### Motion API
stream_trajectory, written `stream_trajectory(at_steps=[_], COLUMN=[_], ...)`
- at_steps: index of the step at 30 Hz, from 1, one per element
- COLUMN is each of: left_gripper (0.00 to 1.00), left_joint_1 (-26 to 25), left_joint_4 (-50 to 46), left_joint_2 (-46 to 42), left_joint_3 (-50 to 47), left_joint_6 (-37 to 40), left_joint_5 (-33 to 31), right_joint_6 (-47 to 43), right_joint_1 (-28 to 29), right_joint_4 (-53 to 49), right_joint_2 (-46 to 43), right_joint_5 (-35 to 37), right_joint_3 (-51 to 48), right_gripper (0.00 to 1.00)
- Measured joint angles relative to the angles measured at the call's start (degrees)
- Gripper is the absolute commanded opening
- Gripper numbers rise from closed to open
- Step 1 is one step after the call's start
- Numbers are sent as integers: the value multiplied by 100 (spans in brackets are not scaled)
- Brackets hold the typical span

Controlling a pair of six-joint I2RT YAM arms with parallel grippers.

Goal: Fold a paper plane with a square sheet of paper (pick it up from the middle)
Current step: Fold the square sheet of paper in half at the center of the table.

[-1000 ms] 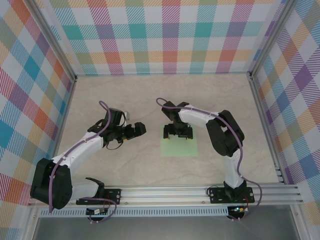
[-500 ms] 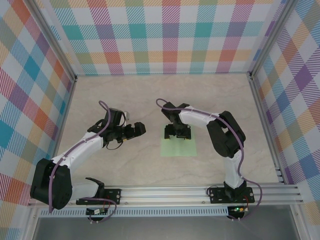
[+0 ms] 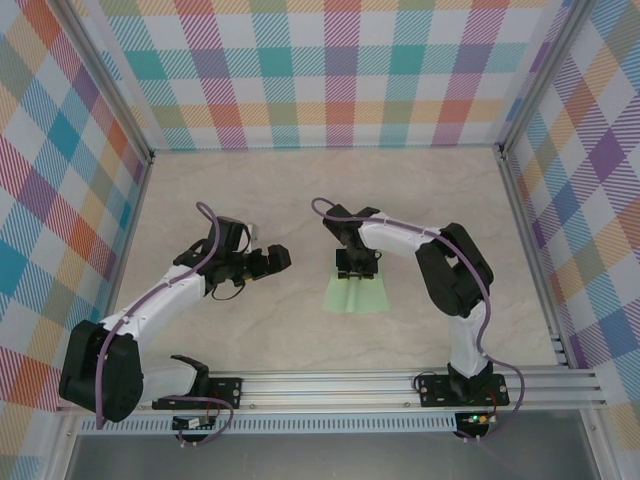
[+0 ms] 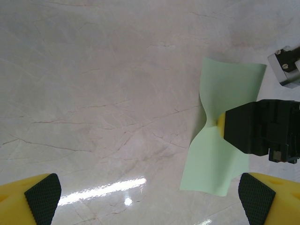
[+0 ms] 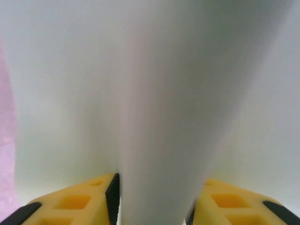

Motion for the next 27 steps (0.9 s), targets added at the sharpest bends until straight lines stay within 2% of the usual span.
stream_trajectory(at_steps=[2, 8, 14, 20, 27], left_gripper=[100, 100, 100, 100, 100], left_joint_1=[0, 0, 0, -2, -2], left_joint_4=[-13, -20, -24, -24, -22], left_joint_2=[-15, -103, -166, -219, -229], left_joint_3=[0, 0, 0, 0, 0], left_joint_6=[-2, -4, -9, -24, -46], left_joint_5=[-2, -2, -17, -42, -33], right_joint_6=[0, -26, -96, -125, 20], right_joint_1=[4, 4, 4, -2, -116], right_joint_4=[-4, 17, 76, 490, 1539], right_joint_2=[-162, -686, -1064, -1508, -1648], right_joint_5=[0, -70, -428, -1200, -2426], right_joint_3=[-59, -114, -166, -221, -557], right_gripper=[30, 26, 31, 32, 33])
